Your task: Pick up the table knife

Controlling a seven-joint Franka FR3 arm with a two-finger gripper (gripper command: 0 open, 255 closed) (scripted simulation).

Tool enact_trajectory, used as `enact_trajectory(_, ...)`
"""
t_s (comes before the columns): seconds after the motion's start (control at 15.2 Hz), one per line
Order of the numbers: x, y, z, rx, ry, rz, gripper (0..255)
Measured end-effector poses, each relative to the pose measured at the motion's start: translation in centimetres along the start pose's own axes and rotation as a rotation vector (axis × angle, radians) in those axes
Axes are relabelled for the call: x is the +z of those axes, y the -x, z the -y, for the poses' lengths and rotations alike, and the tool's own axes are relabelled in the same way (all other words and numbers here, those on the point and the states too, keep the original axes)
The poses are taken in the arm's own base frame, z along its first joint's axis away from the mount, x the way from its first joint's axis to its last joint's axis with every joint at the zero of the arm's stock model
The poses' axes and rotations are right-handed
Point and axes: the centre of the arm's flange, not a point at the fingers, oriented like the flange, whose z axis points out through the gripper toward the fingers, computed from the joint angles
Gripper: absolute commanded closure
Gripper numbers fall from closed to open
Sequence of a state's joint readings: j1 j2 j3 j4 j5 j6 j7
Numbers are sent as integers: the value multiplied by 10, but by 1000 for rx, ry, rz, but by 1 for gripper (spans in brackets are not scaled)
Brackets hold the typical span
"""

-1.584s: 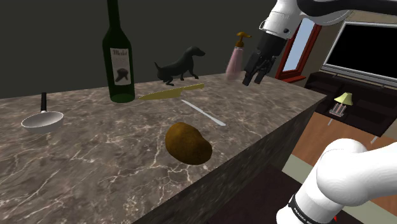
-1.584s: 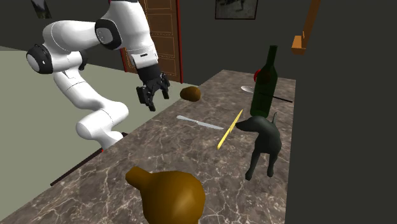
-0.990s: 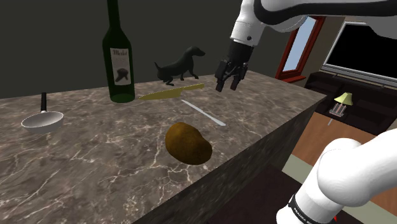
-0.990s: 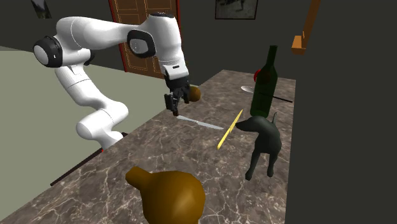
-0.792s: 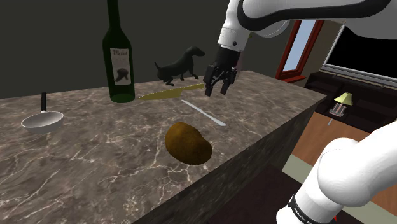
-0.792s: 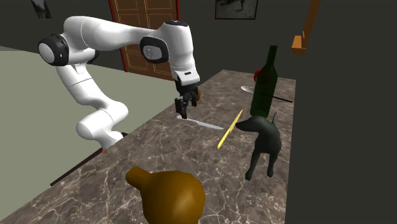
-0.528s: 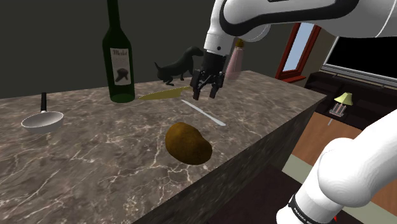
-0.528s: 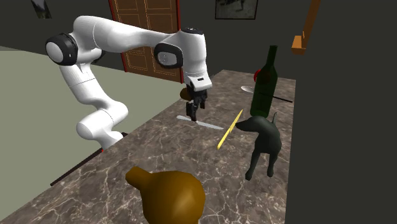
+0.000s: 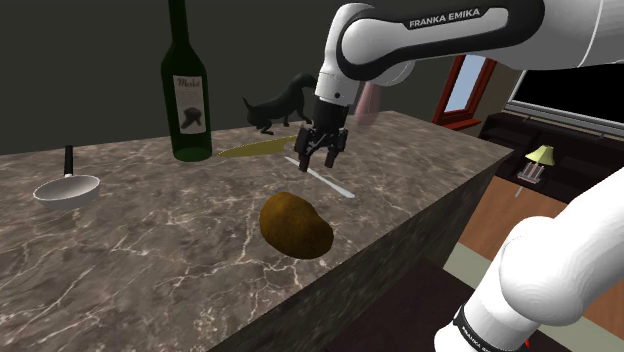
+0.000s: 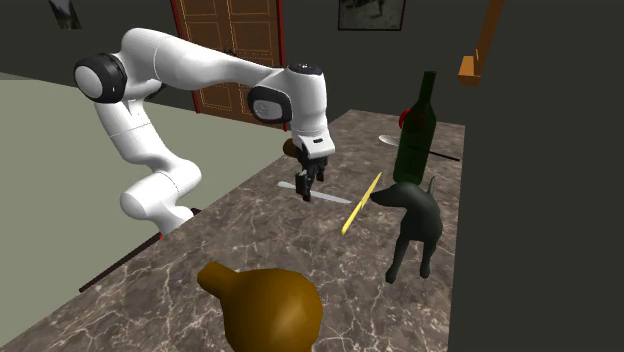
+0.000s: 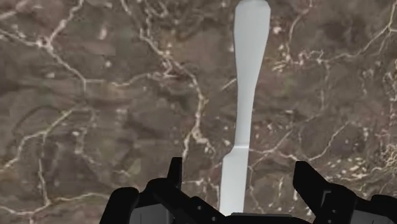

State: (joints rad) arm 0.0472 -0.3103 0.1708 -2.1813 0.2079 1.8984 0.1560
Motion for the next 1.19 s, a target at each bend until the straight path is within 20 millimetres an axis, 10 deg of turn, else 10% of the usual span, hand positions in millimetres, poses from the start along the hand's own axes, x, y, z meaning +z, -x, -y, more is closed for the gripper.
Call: enact_trajectory(1.19, -34, 1, 6, 0, 0, -1, 255)
